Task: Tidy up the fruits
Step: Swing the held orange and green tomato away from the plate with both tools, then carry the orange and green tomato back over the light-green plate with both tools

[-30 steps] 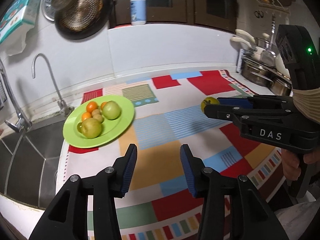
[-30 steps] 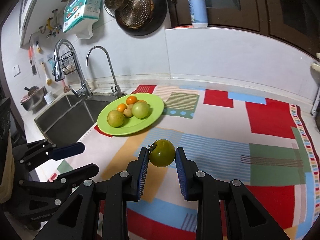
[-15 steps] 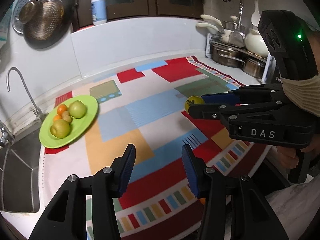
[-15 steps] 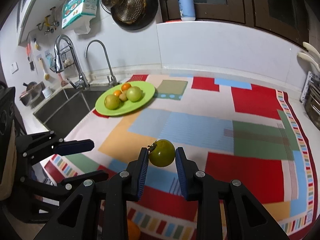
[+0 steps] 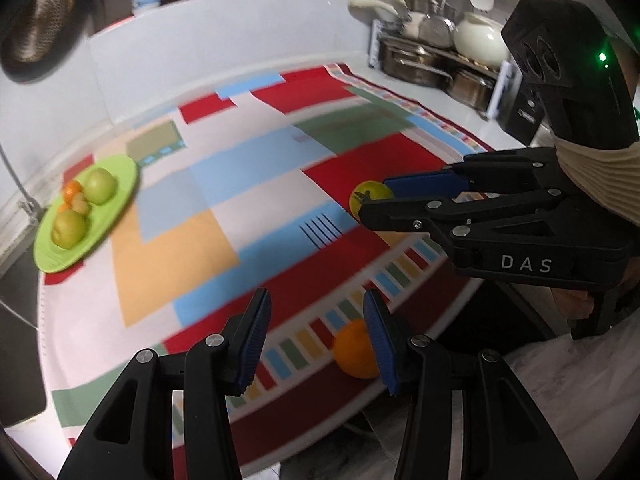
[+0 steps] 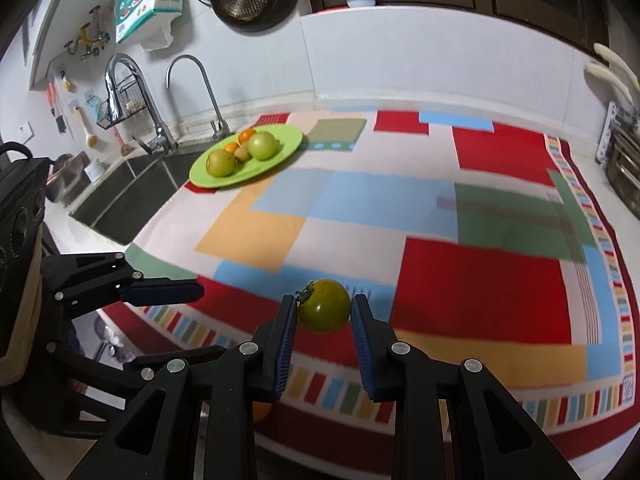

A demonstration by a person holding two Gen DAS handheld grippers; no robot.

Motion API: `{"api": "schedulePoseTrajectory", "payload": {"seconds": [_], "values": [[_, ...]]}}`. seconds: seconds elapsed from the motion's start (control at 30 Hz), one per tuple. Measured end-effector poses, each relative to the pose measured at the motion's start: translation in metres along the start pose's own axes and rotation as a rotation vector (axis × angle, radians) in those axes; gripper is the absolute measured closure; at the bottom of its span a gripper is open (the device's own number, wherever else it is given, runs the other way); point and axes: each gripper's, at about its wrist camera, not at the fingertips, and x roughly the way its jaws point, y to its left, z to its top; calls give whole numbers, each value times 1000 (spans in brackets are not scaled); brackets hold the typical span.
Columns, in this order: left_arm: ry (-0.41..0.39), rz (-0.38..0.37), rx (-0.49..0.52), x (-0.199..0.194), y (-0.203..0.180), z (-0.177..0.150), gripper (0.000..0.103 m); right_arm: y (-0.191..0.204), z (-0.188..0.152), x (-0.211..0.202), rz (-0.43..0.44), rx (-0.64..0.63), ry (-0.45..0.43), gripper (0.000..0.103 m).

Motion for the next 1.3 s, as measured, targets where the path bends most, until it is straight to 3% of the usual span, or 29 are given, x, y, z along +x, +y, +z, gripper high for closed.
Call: {"api": "schedulePoseTrajectory", "payload": {"seconds": [0.33,0.73,0.97,1.3], "values": [[100,-90,16,17,-18,-5,56,-12,-27,2,-10,43,84,74],[167,-85,-13,33,-20,-10,57,-15,-41,6,0,55,152,74],[158,-89,-39,34,-15,-11,61,-13,-41,8,2,41,160,74],[88,-17,-66,22,1,-7,61,-5,-31,13,10,18,155,74]]}}
